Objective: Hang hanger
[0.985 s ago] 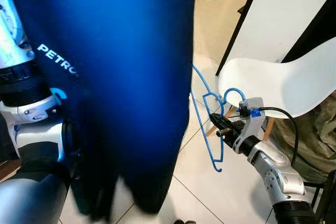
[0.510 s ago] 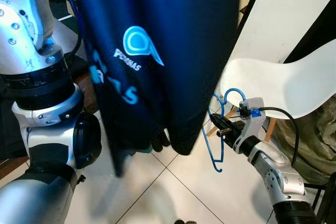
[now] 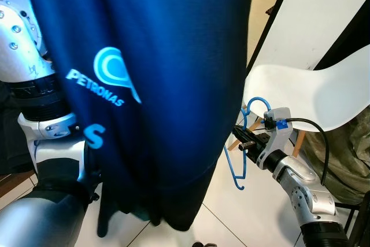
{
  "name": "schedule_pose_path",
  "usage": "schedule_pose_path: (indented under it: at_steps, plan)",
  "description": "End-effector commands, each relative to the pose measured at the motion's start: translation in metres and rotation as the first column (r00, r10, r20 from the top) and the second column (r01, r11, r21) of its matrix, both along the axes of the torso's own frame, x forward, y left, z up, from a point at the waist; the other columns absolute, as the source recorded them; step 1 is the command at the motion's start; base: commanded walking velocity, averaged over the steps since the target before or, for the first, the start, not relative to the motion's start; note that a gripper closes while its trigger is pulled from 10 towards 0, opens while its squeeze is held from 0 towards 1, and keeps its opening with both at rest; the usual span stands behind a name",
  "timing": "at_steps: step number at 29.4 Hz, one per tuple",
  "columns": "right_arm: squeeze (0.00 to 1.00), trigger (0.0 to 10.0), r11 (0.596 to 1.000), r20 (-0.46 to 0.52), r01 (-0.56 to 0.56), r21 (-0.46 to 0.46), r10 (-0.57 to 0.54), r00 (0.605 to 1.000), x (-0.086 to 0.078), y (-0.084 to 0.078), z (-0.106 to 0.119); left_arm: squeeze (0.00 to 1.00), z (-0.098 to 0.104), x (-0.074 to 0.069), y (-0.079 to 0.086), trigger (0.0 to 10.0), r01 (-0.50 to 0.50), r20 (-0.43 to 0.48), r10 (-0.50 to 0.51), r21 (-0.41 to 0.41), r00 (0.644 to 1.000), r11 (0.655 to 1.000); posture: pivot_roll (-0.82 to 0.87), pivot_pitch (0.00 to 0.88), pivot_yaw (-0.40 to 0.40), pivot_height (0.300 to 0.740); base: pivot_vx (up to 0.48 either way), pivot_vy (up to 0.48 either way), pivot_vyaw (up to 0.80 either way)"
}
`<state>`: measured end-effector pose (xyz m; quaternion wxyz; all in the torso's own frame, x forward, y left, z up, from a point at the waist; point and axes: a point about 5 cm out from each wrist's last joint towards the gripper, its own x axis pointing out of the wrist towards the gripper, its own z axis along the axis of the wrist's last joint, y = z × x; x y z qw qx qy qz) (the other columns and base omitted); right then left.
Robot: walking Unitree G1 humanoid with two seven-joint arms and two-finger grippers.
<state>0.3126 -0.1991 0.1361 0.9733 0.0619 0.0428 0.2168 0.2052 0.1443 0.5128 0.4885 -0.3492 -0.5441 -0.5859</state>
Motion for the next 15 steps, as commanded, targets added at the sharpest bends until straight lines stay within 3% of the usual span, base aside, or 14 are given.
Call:
schedule_pose_path:
  at_steps: [1,9,11,12,15]
  plan:
    - [0.0,10.0,1.0,0.0,0.008,0.021,-0.008,1.0,-0.003,-0.002,0.0,0.0,0.005,-0.01,0.001,10.0,0.021,0.047,-0.02,-0.02,0.999,1.0,-0.03,0.224,-0.035,0.74,0.0,0.0,0.0]
    - [0.0,10.0,1.0,0.008,0.01,0.027,-0.01,1.0,-0.003,-0.002,0.001,0.0,0.003,-0.01,0.004,10.0,0.021,0.051,-0.02,-0.021,0.999,1.0,-0.02,0.223,-0.032,0.74,0.0,0.0,0.0]
    - [0.0,10.0,1.0,0.01,0.013,0.027,-0.013,1.0,-0.003,-0.003,0.001,0.0,-0.008,0.004,0.01,10.0,-0.044,-0.014,0.044,-0.018,0.999,0.999,-0.02,0.209,-0.026,0.74,0.0,0.0,0.0]
    - [0.0,10.0,1.0,0.004,0.015,0.023,-0.015,1.0,-0.003,-0.003,0.0,0.0,-0.023,0.02,0.007,10.0,-0.145,-0.088,0.148,0.047,0.985,0.988,-0.02,0.202,-0.019,0.74,0.0,0.0,0.0]
    - [0.0,10.0,1.0,-0.001,0.016,0.021,-0.016,1.0,-0.003,-0.003,-0.001,0.0,-0.034,0.031,0.004,10.0,-0.209,-0.134,0.221,0.102,0.966,0.973,-0.02,0.202,-0.019,0.74,0.0,0.0,0.0]
